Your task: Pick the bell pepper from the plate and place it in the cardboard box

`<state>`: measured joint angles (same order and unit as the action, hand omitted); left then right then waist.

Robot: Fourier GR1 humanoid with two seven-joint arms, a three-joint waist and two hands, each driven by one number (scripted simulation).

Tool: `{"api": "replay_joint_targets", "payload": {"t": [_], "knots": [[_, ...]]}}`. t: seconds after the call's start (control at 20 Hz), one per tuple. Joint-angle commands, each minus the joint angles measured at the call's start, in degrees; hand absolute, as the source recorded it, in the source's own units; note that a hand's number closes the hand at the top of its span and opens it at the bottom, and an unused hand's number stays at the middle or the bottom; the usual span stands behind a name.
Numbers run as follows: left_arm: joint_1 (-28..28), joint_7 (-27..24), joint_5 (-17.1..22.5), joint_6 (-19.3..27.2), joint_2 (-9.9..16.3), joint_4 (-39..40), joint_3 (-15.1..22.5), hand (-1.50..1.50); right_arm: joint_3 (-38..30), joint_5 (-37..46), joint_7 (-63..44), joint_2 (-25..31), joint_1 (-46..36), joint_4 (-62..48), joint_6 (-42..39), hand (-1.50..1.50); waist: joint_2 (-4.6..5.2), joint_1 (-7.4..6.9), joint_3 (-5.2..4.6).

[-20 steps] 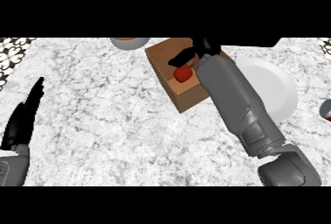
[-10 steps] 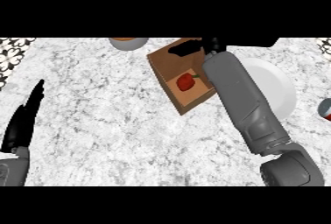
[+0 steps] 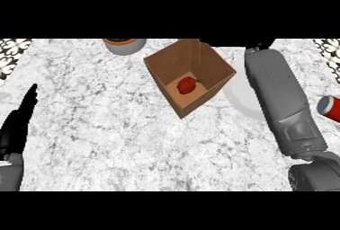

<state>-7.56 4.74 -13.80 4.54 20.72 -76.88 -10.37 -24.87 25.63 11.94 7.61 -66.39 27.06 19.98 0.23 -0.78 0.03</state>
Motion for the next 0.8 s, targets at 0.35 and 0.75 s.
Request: {"api": "replay_joint_targets", "payload": {"t": [0.35,0.75], "knots": [[4.8,-2.7,0.5,-0.3,-0.6,-1.4,-1.3,0.00,-0.9,-6.2,-2.7,13.0,15.5,15.0,-14.8,-1.50,-0.66,1.52,-0.04],[3.9,-3.3,0.9,-1.0,-0.1,0.2,-2.8,0.00,-1.2,-11.4,-2.4,21.1,30.0,26.5,-29.2,-1.50,-0.60,1.62,-0.06]]}}
